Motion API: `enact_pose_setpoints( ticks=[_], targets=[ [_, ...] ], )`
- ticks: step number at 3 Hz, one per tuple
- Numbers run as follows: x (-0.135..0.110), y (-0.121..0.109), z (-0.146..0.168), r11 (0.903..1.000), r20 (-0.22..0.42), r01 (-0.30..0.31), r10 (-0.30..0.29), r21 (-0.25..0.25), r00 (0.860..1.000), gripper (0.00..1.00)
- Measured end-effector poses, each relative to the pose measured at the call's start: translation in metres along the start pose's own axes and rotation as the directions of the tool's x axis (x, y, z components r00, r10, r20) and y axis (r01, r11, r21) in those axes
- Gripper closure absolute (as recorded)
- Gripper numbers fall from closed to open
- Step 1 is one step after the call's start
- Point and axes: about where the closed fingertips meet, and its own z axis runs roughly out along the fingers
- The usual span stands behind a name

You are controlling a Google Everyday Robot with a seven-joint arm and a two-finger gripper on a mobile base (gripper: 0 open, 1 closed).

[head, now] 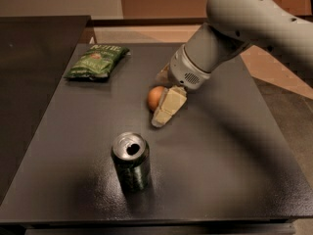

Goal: Move orange near green jalapeno chip bag

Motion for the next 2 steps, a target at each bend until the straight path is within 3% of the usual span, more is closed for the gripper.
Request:
enact_pose_setpoints(
  ticks=[2],
  targets=[
    [-0.0018,-0.0068,-0.003,0.9999,-0.003,-0.011,0.011,-0.004,1.0,0.66]
  ],
)
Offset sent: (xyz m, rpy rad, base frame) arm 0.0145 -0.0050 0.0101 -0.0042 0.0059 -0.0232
